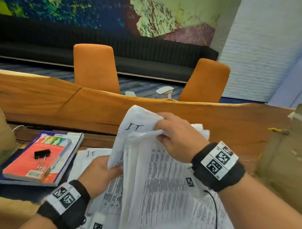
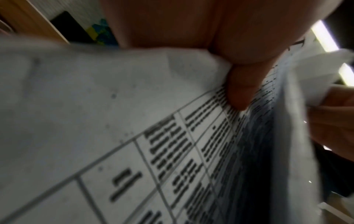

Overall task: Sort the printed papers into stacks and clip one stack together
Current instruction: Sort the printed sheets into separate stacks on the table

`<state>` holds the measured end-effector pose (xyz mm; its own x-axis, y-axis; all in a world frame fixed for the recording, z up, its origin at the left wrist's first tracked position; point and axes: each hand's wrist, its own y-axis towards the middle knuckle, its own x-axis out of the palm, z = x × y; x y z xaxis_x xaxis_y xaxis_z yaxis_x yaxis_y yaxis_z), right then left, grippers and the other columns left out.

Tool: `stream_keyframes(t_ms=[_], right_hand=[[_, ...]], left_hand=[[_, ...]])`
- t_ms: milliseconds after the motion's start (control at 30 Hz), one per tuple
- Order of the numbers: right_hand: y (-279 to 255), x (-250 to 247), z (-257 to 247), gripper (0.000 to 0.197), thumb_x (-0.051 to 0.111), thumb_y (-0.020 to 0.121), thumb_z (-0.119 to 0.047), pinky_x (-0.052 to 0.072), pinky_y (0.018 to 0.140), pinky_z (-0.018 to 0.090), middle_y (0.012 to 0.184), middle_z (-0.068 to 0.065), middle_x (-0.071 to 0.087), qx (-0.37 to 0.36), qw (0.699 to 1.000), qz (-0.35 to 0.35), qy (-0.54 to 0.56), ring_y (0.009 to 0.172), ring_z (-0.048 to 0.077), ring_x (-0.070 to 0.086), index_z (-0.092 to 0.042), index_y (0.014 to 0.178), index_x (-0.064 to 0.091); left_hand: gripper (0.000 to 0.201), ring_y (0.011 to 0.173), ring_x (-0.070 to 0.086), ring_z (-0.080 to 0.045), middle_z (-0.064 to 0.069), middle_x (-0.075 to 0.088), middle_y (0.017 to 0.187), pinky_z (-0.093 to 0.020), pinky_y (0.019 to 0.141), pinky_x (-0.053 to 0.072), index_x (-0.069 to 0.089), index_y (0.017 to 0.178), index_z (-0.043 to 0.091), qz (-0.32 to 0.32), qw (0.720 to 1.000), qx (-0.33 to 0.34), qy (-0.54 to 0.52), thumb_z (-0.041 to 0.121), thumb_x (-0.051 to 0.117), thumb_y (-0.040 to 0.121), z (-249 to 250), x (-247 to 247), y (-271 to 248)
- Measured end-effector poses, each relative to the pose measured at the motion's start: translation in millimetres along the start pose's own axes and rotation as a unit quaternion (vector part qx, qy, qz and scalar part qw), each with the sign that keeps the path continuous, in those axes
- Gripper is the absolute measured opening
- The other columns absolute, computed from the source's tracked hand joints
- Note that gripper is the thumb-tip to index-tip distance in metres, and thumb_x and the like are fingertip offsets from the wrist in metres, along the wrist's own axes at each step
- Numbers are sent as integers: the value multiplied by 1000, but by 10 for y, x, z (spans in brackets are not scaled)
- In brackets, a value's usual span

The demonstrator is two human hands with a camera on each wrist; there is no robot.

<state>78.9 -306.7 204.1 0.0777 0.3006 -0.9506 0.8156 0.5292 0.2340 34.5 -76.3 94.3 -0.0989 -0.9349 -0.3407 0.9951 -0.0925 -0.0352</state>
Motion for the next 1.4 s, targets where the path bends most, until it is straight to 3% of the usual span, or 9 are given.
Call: stream_keyframes(t_ms=[100, 267, 433, 633, 767, 1000, 1100, 1200, 1400], right_hand=[[42, 20, -33, 8, 52, 94, -22, 43, 86, 39, 105, -4, 50, 2, 1000, 11, -16, 93, 16, 46, -29, 98, 55], [25, 68, -101, 7, 52, 95, -19, 45, 76, 37, 99, 0, 51, 1, 998, 60, 14, 90, 21, 50, -23, 97, 57], [25, 220, -138, 10, 58, 92, -16, 47, 76, 36, 98, -2, 54, 1, 994, 92, 66, 89, 20, 53, -21, 100, 59], [-10, 482, -8, 27, 66, 88, -23, 40, 81, 26, 105, -10, 53, 52, 979, 120, 156, 97, 13, 52, -21, 113, 54], [-185, 860, 490, 49, 65, 81, -19, 43, 100, 24, 122, -6, 52, 128, 947, 156, 251, 113, 9, 52, -19, 128, 50], [-681, 1535, 1913, 80, 73, 85, -28, 41, 109, 43, 159, 8, 22, 453, 883, -99, 69, 136, 30, 42, -21, 151, 27], [-759, 1706, 2281, 101, 80, 75, -34, 46, 105, 49, 156, 7, 32, 473, 868, -151, 8, 132, 31, 47, -24, 153, 17], [-752, 1840, 2393, 92, 83, 66, -38, 51, 95, 46, 129, 4, 56, 463, 866, -185, -30, 112, 29, 61, -23, 143, 32], [-804, 1931, 2437, 119, 83, 64, -54, 46, 103, 42, 151, 7, 35, 450, 860, -237, -39, 129, 29, 49, -18, 153, 14]], left_hand=[[16, 82, 73, -10, 5, 77, 90, -28, 74, 53, 73, 99, 17, -12, 999, -5, -31, 16, 57, 95, 82, 1, -57], [55, 95, 73, -17, 1, 76, 101, -37, 82, 55, 69, 108, 20, 0, 992, -10, -125, 62, 69, 72, 28, 34, -134], [22, 89, 73, -16, 2, 78, 93, -42, 85, 58, 71, 104, 18, 49, 997, -34, -51, 17, 74, 82, -106, 116, -122], [13, 89, 70, -15, 2, 75, 92, -26, 70, 55, 67, 97, 27, 40, 997, -63, -19, 16, 63, 91, -265, 86, -55], [9, 87, 70, -25, -4, 75, 90, -39, 79, 56, 68, 94, 19, 82, 990, -107, -31, 12, 66, 88, -538, -106, 35], [13, 88, 69, -30, -6, 74, 90, -44, 86, 51, 68, 91, 16, 182, 971, -143, -60, 6, 71, 83, -934, -554, 124], [17, 87, 68, -29, -5, 73, 89, -45, 88, 49, 68, 98, 13, 210, 964, -151, -67, 4, 70, 84, -1050, -676, 158], [18, 89, 69, -33, -9, 74, 90, -53, 94, 48, 69, 99, 9, 229, 957, -167, -61, 3, 71, 82, -1153, -747, 195], [24, 93, 68, -33, -8, 73, 95, -54, 97, 46, 68, 105, 10, 228, 956, -173, -61, 7, 73, 81, -1255, -737, 301]])
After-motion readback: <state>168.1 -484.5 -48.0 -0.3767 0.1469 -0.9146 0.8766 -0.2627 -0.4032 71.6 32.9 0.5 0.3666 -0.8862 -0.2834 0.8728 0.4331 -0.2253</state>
